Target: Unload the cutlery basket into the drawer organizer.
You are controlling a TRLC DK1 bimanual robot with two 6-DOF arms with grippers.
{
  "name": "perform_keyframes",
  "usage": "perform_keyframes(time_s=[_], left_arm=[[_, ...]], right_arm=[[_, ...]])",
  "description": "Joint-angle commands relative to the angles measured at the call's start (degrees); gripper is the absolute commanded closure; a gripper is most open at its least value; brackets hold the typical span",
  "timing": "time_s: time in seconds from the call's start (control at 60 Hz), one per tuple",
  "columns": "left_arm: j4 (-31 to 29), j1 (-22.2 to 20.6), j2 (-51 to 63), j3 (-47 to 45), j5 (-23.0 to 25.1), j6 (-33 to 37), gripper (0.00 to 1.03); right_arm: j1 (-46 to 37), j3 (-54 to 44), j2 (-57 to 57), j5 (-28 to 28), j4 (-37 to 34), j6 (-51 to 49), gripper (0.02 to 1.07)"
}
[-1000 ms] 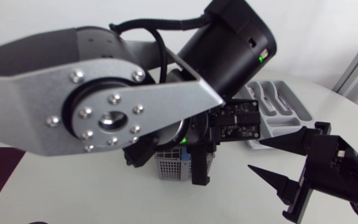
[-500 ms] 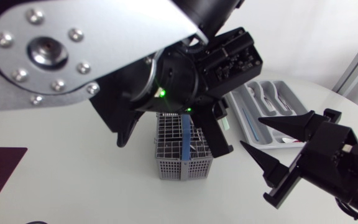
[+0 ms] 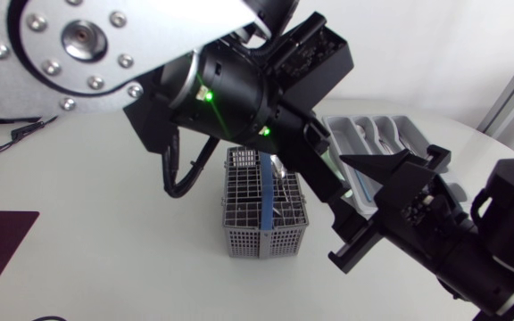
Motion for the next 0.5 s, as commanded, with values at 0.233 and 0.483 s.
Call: perform_keyframes(time_s=[0.233,0.483], left_arm=[[-1.0,1.26,1.35,1.68,1.49,-2.76,0.87],[-1.0,1.26,1.52,1.07,1.93,-3.11,0.87]], right_arm=[[1.54,0.84,4.21,4.6,5.0,-2.9,0.63],[1.62,2.07,4.74,5.66,5.7,-2.99,0.71]])
